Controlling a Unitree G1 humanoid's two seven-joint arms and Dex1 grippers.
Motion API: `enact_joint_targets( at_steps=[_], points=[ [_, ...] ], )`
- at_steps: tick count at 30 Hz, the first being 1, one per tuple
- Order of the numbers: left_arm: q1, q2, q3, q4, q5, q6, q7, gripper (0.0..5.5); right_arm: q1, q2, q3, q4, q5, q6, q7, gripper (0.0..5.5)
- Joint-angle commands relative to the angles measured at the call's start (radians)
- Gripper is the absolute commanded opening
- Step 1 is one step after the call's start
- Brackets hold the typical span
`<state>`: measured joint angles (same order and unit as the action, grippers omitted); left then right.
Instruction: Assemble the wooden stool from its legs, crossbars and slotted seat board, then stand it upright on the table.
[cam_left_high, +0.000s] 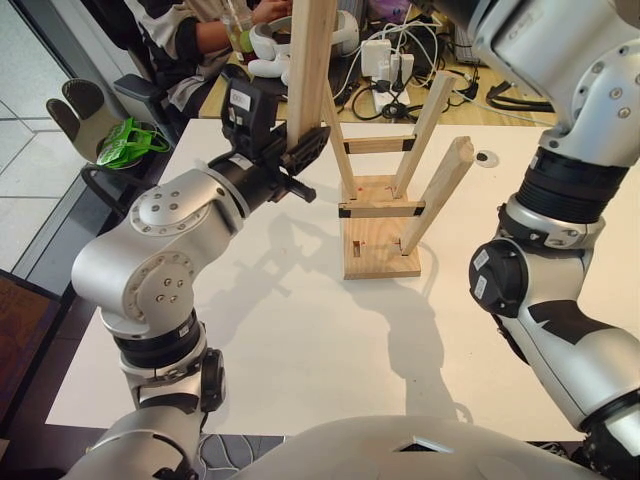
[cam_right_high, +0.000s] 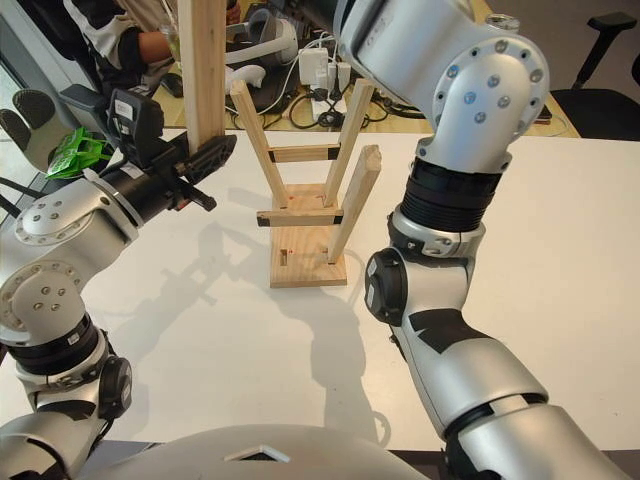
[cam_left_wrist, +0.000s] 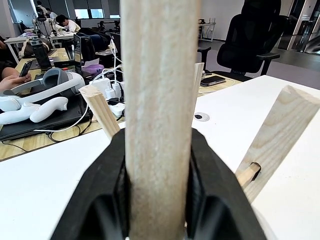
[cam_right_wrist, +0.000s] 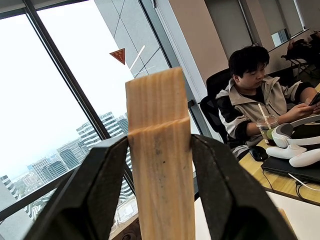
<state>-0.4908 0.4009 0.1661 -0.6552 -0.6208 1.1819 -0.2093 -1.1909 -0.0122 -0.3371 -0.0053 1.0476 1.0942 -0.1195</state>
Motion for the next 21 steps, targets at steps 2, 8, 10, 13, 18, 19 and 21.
enact_joint_targets(
  at_steps=[2,8,10,13,18,19,21],
  points=[
    [-0.007,0.069,-0.017,0.022,0.033,-0.054,-0.035,1.03,0.01,-0.02,0.008,-0.024,0.026,0.008,0.003,2.04],
    [-0.022,0.163,-0.078,0.059,0.165,-0.235,-0.076,1.03,0.045,-0.035,0.025,-0.065,0.015,-0.019,0.011,2.04],
    [-0.035,0.194,-0.093,0.101,0.225,-0.3,-0.082,1.03,0.069,-0.047,0.035,-0.097,0.006,-0.047,0.039,2.41],
    [-0.05,0.21,-0.1,0.162,0.283,-0.368,-0.088,1.03,0.124,-0.069,0.063,-0.174,0.02,-0.06,0.099,2.88],
    [-0.062,0.252,-0.119,0.27,0.416,-0.532,-0.1,1.03,0.216,-0.104,0.092,-0.262,0.11,-0.009,0.169,3.65],
    [-0.071,0.292,-0.125,0.333,0.489,-0.623,-0.089,1.03,0.238,-0.115,0.086,-0.279,0.147,0.008,0.177,3.76],
    [-0.113,0.383,-0.124,0.489,0.652,-0.834,-0.023,1.03,0.282,-0.139,0.058,-0.287,0.296,0.046,0.178,3.93]
  ],
)
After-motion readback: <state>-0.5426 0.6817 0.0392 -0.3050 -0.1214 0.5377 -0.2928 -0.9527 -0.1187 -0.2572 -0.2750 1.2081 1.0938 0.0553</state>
